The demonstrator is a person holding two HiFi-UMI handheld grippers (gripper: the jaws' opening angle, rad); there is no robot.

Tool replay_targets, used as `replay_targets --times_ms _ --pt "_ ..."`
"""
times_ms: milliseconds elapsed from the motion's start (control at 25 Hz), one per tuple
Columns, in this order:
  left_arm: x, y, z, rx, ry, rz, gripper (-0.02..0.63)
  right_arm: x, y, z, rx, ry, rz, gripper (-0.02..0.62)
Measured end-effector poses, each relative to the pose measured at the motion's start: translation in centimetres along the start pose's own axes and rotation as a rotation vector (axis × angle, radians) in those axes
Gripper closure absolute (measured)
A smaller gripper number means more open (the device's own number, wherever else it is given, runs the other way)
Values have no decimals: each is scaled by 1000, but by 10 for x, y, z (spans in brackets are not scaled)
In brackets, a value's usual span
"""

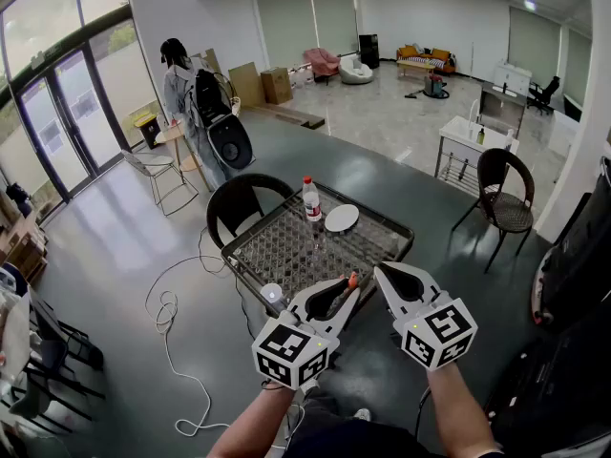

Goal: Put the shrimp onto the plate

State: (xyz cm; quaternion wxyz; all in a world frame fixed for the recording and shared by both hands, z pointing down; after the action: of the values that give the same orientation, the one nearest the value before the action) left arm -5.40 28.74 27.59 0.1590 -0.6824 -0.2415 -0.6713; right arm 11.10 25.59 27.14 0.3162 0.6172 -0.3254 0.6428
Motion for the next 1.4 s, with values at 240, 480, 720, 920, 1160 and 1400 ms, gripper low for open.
replay_targets --times_ms 240,480,720,920,1160,1400 --pt "2 5 -5 -4 -5 -2 526 3 4 8 4 17 -7 589" --pt "1 11 -7 -5 -9 -7 526 1 7 14 3 23 -8 589" --pt "3 12 -9 -10 -9 -11 526 4 7 16 -4 30 -10 589" --pt "6 15 -13 -18 -6 -17 526 9 9 20 -8 38 -11 589" --pt "10 24 -26 -30 -10 -30 526 17 22 32 -8 61 -14 589" --pt "13 47 -57 -19 -15 -47 526 26 50 53 6 80 -32 589"
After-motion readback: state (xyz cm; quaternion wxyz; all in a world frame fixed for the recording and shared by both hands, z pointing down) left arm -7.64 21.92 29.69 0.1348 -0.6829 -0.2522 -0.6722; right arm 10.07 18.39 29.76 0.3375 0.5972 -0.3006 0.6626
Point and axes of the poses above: the fingertips, and each gripper's own axes: y forward along the fingers, z to its right, x out of its underside, the point moved 9 cm from there along -y, backward along the fingers, and after that the axes turned 9 degrees about -x, right-handed, at the moved point
